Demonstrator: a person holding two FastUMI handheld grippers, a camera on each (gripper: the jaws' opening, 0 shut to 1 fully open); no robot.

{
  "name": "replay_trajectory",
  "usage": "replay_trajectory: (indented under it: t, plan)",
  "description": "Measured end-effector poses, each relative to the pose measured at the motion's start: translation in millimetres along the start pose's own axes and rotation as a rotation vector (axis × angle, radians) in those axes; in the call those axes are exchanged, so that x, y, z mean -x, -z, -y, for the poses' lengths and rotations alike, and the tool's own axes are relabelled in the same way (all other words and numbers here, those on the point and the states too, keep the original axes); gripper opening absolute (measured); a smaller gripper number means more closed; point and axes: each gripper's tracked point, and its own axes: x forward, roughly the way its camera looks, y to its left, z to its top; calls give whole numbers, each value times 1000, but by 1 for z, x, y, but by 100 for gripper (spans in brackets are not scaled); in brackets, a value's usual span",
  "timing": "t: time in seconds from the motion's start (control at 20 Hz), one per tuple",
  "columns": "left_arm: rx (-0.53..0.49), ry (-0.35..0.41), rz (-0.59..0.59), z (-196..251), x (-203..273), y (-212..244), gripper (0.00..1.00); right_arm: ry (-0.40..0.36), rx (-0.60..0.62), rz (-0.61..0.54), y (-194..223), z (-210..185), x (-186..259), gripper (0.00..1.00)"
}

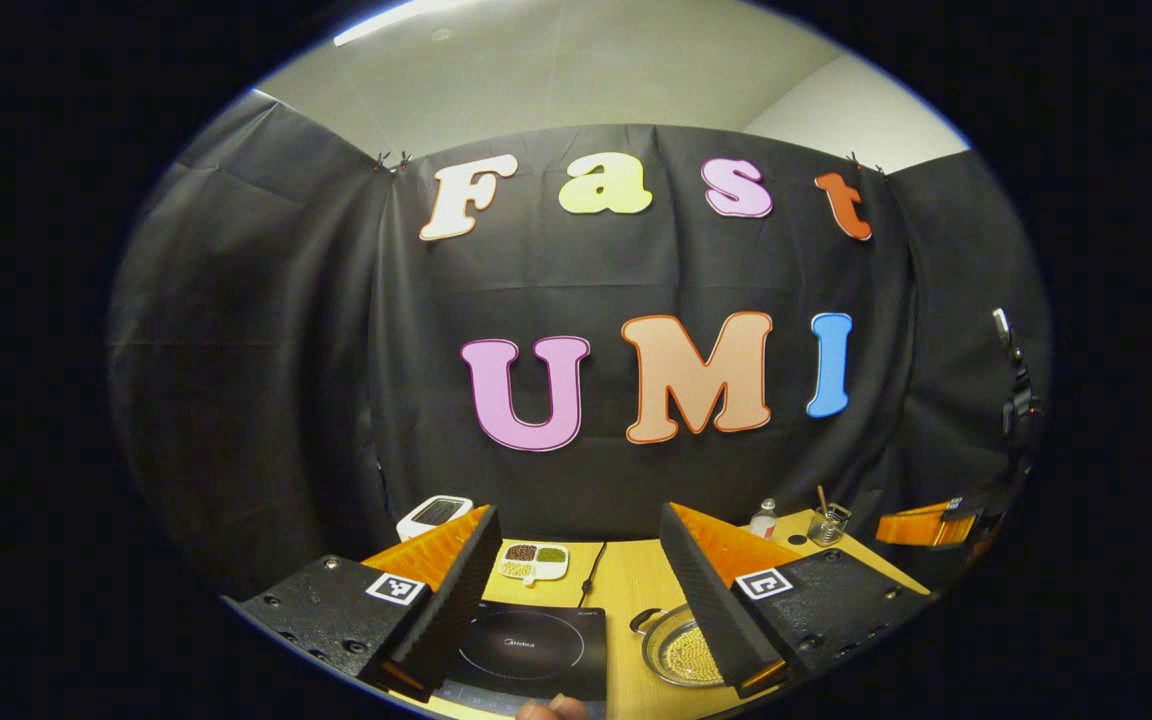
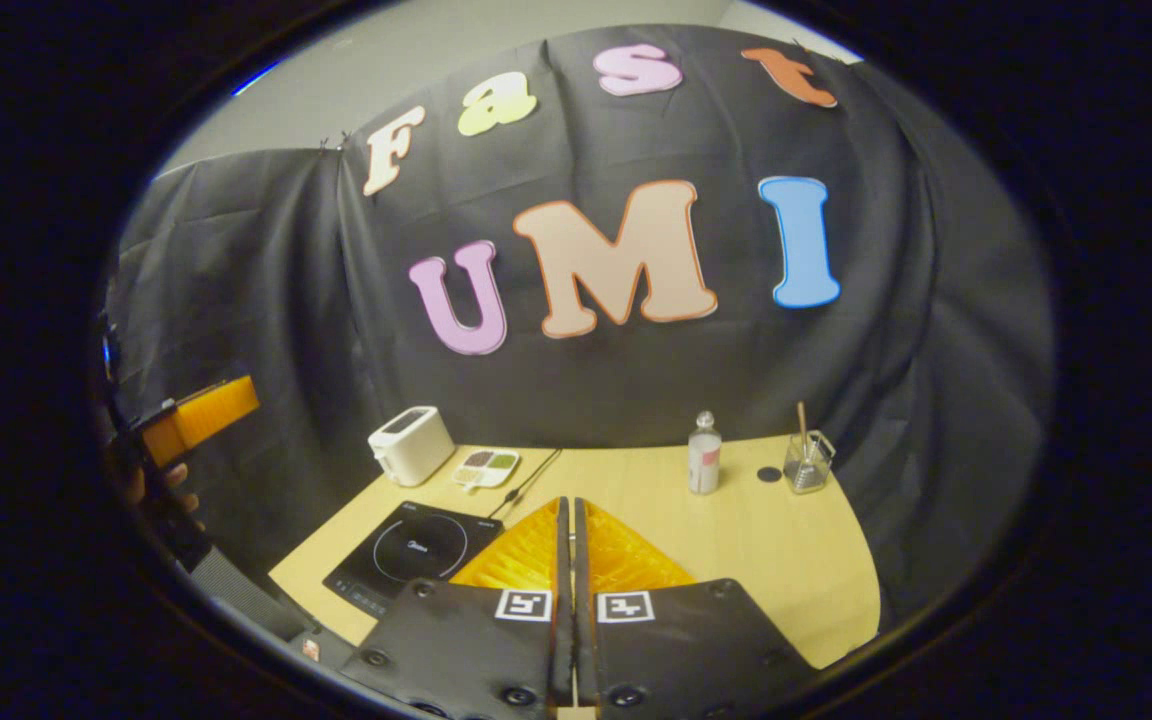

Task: First push the handle of the pot to place it horizontally, then grasp the pot with both hands and set it on the induction cooktop.

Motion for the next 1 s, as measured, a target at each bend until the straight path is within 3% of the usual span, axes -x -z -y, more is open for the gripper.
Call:
replay_trajectory:
  t: [0.25, 0.4, 0.65, 0.75, 0.8, 1.0]
  plan:
    - [-19, -19, -75, 23, -27, 17, 94, -56, -65, -162, 61, 24, -41, 3]
    - [-22, -23, -112, 37, -38, 27, 100, -128, -74, -251, 97, 25, -55, 3]
    - [-32, 5, -140, 54, -51, 33, 98, -265, -49, -393, 144, 15, -53, 0]
    - [-60, 6, -167, 52, -53, 36, 97, -313, -55, -499, 175, 7, -49, 3]
    - [-66, 10, -155, 52, -54, 35, 98, -328, -37, -527, 187, 7, -45, 0]
    - [-61, 9, -168, 55, -51, 38, 100, -364, 50, -669, 235, 16, -34, 4]
